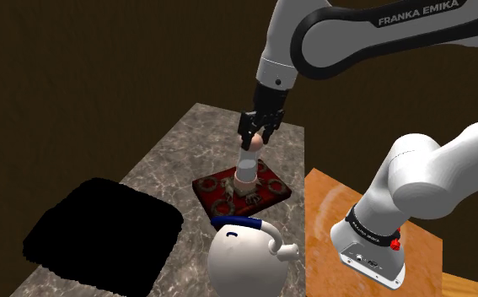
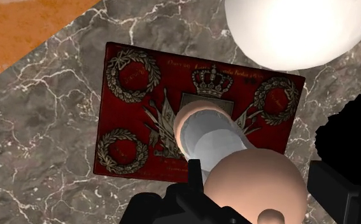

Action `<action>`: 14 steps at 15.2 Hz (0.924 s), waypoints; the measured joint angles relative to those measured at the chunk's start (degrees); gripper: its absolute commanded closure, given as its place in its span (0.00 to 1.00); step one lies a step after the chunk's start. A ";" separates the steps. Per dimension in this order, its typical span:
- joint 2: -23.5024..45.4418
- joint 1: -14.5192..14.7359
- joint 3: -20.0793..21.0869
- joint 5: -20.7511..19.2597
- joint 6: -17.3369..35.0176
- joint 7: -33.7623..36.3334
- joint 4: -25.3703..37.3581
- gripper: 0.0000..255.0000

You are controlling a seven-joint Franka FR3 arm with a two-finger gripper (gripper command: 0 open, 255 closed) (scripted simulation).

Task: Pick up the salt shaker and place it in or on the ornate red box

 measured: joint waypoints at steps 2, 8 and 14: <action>0.06 0.00 0.01 0.01 0.12 -0.01 -0.05 1.00; 0.05 0.00 0.01 0.02 0.15 -0.02 -0.07 0.00; -1.58 -0.46 -0.98 -0.99 -5.78 0.39 4.28 0.00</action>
